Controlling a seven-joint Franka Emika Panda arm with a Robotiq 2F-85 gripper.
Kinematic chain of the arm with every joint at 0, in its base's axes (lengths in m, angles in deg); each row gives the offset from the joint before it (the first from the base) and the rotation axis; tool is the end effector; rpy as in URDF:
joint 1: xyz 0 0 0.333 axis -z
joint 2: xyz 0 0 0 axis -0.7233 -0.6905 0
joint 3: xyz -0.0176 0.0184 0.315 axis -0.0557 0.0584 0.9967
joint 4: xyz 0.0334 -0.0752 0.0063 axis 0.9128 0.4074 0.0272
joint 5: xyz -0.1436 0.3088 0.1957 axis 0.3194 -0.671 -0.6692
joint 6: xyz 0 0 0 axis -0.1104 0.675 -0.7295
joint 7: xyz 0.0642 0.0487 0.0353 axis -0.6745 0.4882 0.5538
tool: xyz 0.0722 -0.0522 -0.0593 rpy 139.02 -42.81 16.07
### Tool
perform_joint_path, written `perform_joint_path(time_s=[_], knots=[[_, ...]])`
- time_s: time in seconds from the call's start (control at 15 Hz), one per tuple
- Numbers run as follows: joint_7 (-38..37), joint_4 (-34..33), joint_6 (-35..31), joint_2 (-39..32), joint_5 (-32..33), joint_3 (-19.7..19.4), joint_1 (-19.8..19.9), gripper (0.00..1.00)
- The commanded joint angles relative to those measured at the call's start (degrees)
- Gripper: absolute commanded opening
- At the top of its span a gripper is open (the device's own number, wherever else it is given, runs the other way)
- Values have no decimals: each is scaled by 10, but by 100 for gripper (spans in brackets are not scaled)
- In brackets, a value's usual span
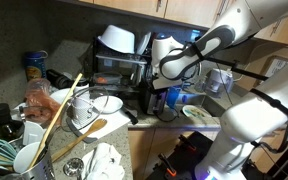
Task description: Push the lever on the toaster downwards
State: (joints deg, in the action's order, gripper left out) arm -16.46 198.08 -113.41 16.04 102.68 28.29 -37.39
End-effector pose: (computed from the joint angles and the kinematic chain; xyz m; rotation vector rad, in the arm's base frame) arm 0.3949 -0.0078 0.3494 2.7748 -0.6801 0.2295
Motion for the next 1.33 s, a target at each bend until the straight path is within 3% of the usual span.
perform_joint_path(time_s=[0.0, 0.6, 1.27], knots=[[-27, 15, -3, 18, 23, 11, 2, 1], [-52, 16, 6, 19, 98, 13, 9, 1], [-66, 31, -2, 21, 134, 9, 4, 1]])
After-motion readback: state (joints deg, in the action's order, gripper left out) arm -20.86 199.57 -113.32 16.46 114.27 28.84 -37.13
